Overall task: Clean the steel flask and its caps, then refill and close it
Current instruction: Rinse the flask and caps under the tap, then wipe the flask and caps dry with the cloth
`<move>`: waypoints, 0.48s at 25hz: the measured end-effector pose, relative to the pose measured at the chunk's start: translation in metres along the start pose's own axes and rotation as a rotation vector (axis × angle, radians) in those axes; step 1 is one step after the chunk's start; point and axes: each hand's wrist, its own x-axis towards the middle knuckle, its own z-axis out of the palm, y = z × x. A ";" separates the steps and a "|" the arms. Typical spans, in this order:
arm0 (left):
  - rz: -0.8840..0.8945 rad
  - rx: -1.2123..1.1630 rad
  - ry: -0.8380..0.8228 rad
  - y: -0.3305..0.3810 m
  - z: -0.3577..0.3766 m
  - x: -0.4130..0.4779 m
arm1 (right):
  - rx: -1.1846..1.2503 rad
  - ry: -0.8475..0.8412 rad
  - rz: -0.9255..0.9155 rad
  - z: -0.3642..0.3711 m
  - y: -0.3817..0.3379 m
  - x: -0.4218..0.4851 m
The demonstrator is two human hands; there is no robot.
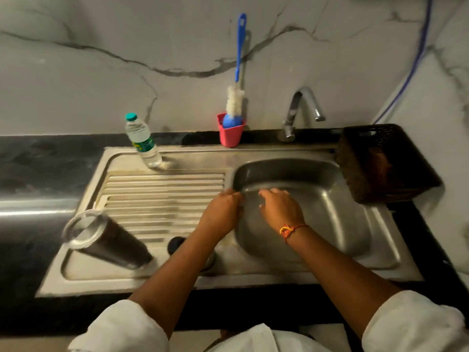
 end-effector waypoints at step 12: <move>0.074 0.174 -0.250 0.120 0.080 0.078 | -0.007 0.211 0.582 -0.107 0.267 0.065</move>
